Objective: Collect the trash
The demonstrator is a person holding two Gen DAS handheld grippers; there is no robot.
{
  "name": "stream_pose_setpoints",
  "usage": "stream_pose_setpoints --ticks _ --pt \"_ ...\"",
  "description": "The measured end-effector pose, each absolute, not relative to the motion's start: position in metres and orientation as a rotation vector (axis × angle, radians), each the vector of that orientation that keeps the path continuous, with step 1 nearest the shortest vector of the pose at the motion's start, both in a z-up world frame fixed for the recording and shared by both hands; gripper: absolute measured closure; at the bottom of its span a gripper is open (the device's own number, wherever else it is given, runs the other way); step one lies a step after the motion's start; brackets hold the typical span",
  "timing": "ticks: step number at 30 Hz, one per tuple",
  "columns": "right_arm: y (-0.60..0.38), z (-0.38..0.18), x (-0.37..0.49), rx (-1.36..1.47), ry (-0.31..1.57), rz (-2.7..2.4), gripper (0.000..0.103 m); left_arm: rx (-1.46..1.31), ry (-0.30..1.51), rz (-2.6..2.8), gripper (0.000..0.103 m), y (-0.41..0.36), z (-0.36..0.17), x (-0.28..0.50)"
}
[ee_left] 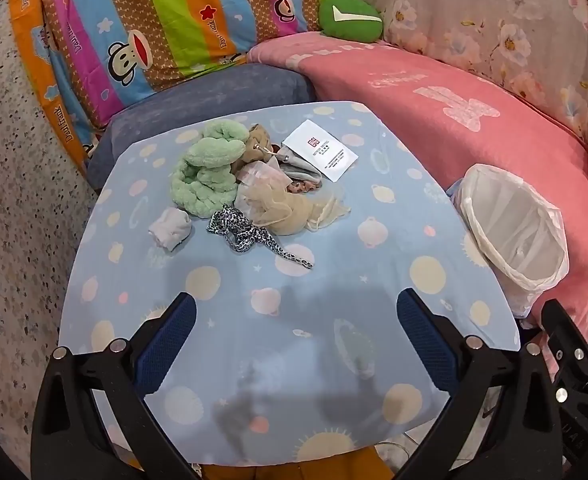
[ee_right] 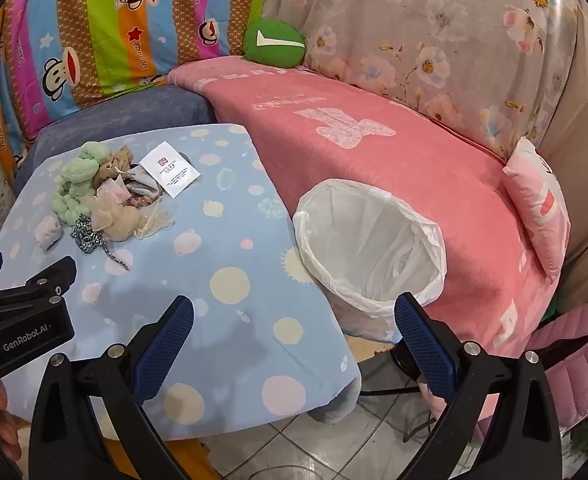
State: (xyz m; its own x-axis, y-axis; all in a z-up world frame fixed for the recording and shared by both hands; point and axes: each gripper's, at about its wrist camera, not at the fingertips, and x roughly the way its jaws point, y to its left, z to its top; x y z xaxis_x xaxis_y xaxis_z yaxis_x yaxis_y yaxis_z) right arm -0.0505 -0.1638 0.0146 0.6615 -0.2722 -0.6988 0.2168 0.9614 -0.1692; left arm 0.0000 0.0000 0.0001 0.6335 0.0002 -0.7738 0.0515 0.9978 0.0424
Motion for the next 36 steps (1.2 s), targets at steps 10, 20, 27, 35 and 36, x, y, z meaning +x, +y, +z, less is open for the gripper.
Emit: stream_pose_setpoints --ticks 10,20,27,35,36 --pt "-0.1642 0.0142 -0.0502 -0.07 0.824 -0.269 0.007 0.062 0.874 -0.029 0.007 -0.0022 0.0021 -0.0006" --pt "-0.1662 0.0127 -0.0518 -0.054 0.83 -0.266 0.007 0.063 0.864 -0.03 0.007 -0.0067 0.0088 -0.0022" --pt "-0.1646 0.0134 -0.0533 -0.068 0.819 -0.276 0.007 0.071 0.853 -0.038 0.007 -0.0054 0.007 -0.0049" --pt "-0.164 0.0124 -0.0526 -0.069 0.829 -0.273 0.007 0.067 0.852 -0.04 0.007 -0.0036 0.0063 -0.0051" --pt "-0.1638 0.0123 -0.0527 -0.069 0.828 -0.272 0.007 0.067 0.851 -0.038 0.007 -0.0033 0.0059 -0.0051"
